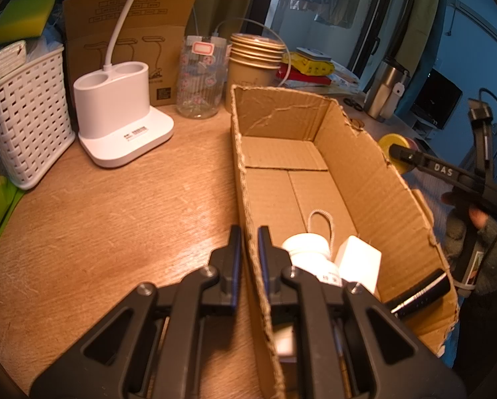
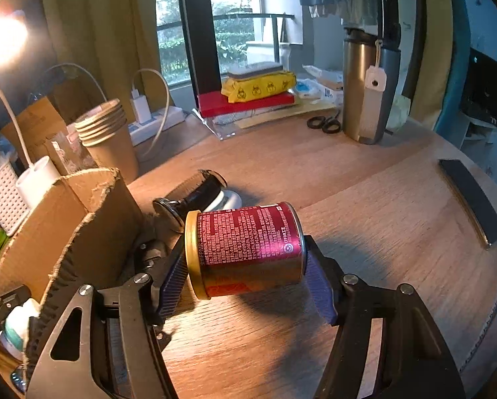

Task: Organize rigid objects
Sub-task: 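Grasp the red-and-gold can with the right gripper and lift it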

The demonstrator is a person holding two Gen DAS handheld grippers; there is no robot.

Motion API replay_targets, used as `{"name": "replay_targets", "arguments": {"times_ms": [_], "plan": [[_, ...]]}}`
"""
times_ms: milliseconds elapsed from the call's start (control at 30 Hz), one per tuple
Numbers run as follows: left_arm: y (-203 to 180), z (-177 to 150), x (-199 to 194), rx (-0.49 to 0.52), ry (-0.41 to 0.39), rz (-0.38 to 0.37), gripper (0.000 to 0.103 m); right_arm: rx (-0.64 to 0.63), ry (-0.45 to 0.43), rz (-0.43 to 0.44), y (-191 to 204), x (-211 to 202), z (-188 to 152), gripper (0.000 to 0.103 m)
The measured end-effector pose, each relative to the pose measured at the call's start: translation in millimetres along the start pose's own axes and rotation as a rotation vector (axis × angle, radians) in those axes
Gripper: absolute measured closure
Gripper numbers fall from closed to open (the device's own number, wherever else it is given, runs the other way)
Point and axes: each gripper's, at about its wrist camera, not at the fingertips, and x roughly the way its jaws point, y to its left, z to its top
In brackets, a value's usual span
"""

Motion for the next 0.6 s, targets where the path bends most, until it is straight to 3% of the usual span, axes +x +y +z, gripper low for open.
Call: {"name": "replay_targets", "arguments": {"times_ms": [600], "plan": [[0,0,0,0.000,0.000,0.000,0.092,-0.056,-0.074,0.077,39,-45,4,0.035]]}}
